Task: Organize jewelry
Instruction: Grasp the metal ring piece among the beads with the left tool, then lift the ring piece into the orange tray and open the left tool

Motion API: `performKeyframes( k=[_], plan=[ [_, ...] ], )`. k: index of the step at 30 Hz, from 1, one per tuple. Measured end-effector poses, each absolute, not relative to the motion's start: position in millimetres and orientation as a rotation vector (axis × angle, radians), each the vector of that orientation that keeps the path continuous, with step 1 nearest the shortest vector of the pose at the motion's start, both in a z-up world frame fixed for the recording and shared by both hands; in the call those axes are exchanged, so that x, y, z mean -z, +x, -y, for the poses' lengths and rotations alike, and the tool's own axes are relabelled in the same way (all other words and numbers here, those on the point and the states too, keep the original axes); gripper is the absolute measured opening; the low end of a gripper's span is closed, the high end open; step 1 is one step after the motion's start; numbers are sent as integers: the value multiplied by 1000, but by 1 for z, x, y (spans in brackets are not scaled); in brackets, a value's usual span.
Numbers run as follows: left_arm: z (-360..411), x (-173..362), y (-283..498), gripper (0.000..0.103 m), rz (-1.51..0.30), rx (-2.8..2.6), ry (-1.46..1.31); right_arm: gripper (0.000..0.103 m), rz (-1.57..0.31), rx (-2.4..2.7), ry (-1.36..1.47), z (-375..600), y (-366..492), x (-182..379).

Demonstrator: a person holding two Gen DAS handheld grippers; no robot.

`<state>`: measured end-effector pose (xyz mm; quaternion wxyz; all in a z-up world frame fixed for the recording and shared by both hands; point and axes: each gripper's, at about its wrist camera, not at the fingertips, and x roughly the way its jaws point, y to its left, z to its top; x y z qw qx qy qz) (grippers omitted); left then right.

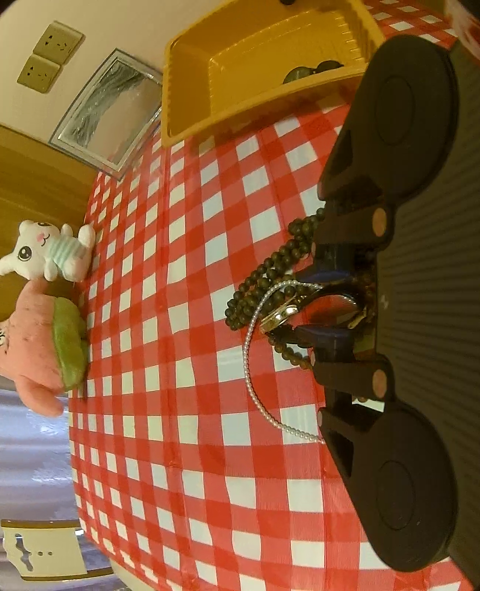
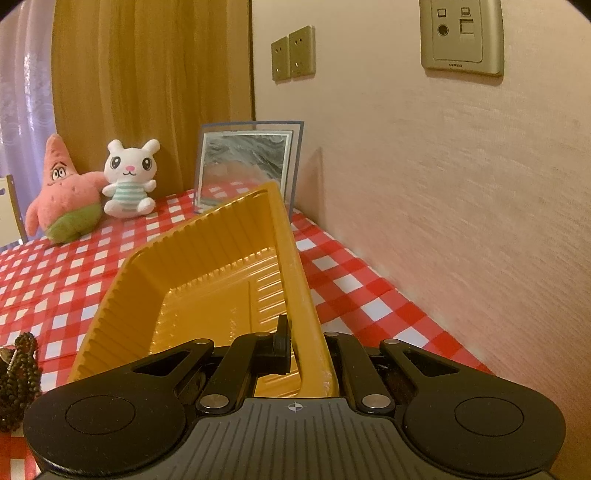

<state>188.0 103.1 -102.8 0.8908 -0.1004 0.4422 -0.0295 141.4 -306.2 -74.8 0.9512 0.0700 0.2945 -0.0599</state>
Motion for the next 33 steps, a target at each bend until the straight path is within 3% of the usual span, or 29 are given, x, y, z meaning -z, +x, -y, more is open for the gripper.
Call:
performKeyframes(
  k=[11, 25, 33],
  plan=[
    [-107, 115, 201, 9, -945, 59, -270, 5, -611, 125, 157, 307, 143, 78],
    [-108, 74, 176, 8, -843, 81, -256, 5, -607, 99, 172, 310, 141, 78],
    [-61, 39, 162, 8, -784, 243, -263, 5, -604, 76, 166, 308, 139, 77]
  ],
)
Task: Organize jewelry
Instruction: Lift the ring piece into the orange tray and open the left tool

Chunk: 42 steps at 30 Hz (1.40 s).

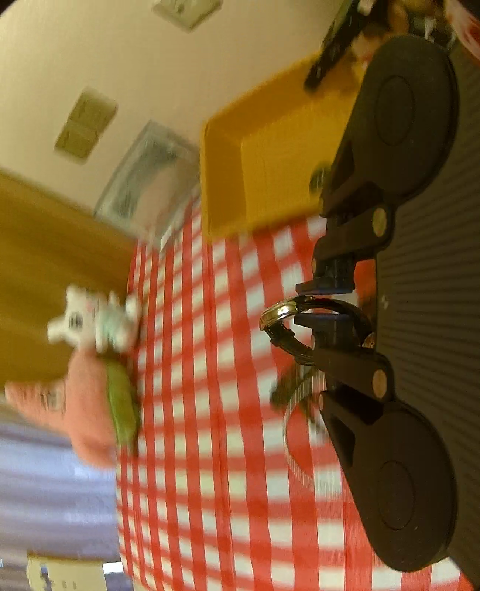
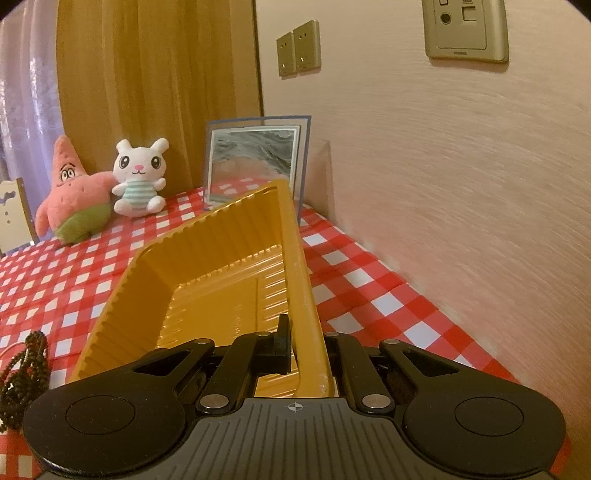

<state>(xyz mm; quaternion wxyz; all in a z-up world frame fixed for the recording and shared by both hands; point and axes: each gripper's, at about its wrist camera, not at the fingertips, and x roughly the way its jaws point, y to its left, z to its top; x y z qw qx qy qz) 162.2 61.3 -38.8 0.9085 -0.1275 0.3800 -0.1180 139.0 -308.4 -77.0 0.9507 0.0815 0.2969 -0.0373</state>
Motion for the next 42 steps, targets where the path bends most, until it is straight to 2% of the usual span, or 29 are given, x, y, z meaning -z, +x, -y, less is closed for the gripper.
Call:
performKeyframes(
  k=[10, 20, 22, 26, 36, 42],
  plan=[
    [49, 49, 168, 8, -843, 577, -310, 5, -601, 54, 129, 303, 137, 73],
    [100, 87, 183, 9, -961, 600, -257, 5, -607, 49, 129, 302, 135, 75],
    [101, 91, 184, 8, -973, 582, -254, 5, -609, 48, 132, 302, 134, 76],
    [89, 84, 185, 14, -954, 581, -286, 5, -616, 51, 143, 304, 135, 78],
    [49, 41, 138, 15, -804, 517, -223, 5, -617, 48, 151, 305, 134, 78],
    [2, 58, 106, 15, -863, 310, -135, 5, -618, 48, 151, 305, 133, 78]
  ],
)
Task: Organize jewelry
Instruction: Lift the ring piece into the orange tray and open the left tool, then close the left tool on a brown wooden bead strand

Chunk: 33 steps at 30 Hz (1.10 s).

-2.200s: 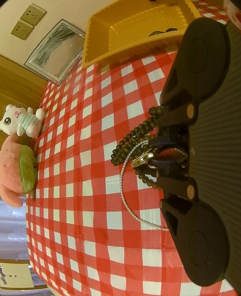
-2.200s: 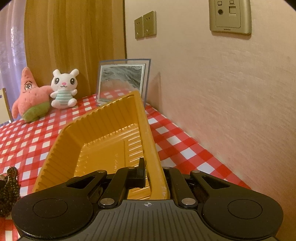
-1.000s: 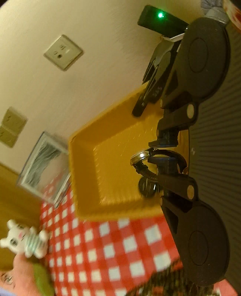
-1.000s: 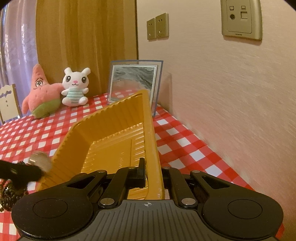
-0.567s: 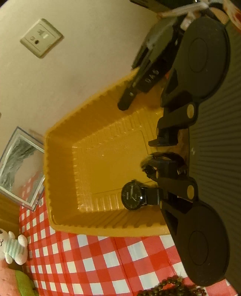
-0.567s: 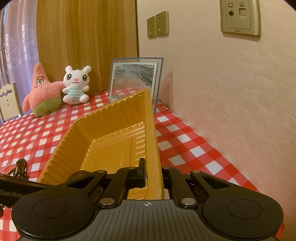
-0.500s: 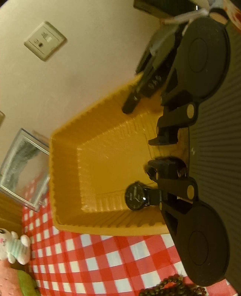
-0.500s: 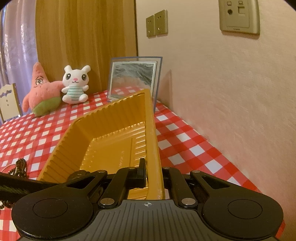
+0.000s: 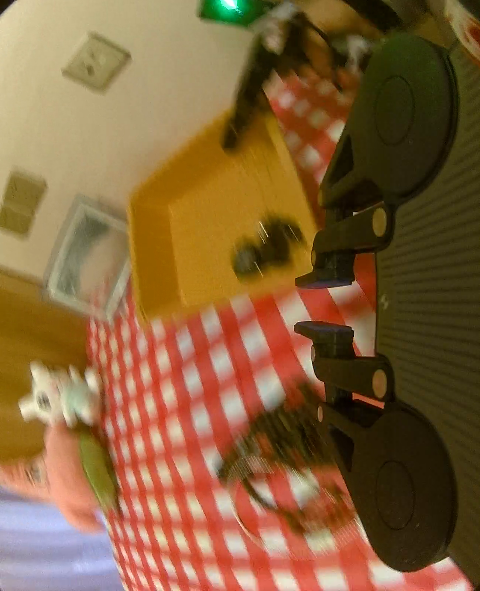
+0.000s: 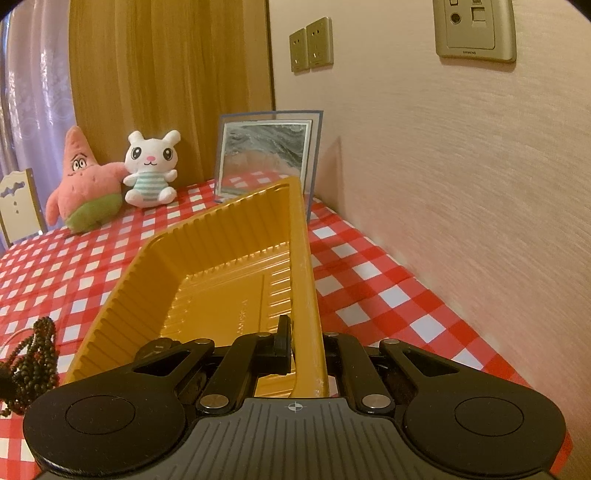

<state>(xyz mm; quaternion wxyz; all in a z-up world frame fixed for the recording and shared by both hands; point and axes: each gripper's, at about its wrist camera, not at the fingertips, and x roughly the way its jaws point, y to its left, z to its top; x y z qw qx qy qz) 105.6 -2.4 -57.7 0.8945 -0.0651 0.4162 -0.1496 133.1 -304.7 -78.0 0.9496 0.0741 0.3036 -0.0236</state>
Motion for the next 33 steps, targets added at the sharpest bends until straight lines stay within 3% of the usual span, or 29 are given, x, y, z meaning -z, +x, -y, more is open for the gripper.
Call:
performKeyframes(
  k=[15, 33],
  plan=[
    [-38, 80, 78, 15, -901, 87, -52, 5, -626, 46, 139, 302, 126, 80],
    [-86, 92, 112, 15, -890, -56, -2, 5, -634, 60, 160, 305, 128, 81]
  ],
)
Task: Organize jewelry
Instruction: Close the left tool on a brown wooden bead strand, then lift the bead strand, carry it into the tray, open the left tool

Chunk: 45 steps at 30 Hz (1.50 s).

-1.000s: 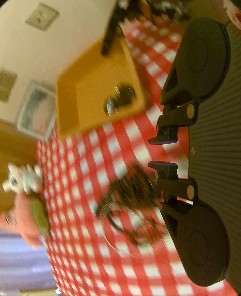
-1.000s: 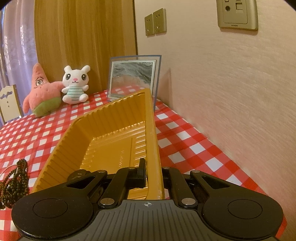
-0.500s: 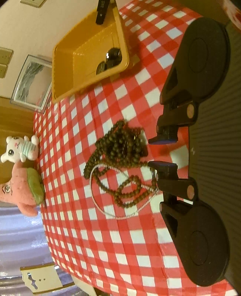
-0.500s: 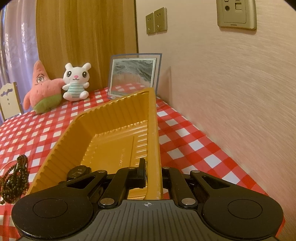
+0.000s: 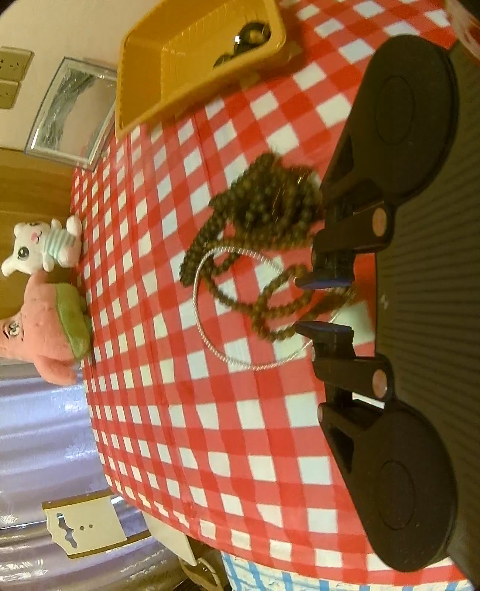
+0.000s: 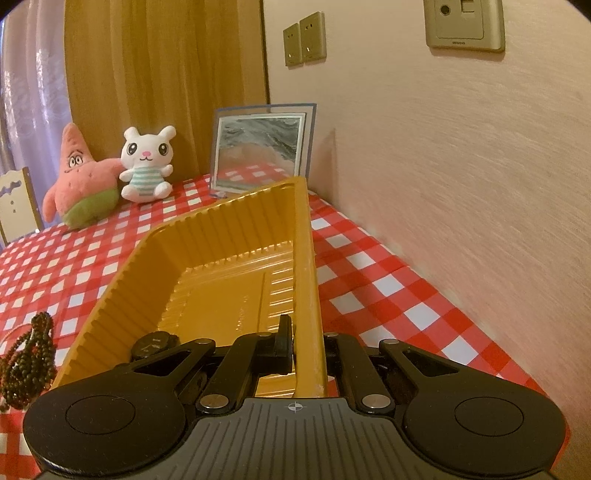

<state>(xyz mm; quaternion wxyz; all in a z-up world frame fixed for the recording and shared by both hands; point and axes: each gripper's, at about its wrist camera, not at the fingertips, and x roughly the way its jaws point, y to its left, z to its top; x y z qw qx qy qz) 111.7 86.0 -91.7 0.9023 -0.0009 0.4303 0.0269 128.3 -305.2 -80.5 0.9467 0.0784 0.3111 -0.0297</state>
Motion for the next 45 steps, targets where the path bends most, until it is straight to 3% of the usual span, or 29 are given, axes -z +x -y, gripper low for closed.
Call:
performKeyframes(
  k=[24, 26, 30, 45],
  plan=[
    [-109, 117, 158, 15, -910, -25, 27, 5, -635, 73, 169, 307, 128, 81],
    [-108, 117, 158, 6, -907, -13, 30, 5, -636, 73, 169, 308, 128, 81],
    [-105, 114, 157, 5, -924, 3, 27, 5, -638, 74, 173, 308, 127, 82],
    [-113, -14, 113, 5, -666, 17, -27, 5, -634, 63, 178, 308, 126, 84]
  ],
)
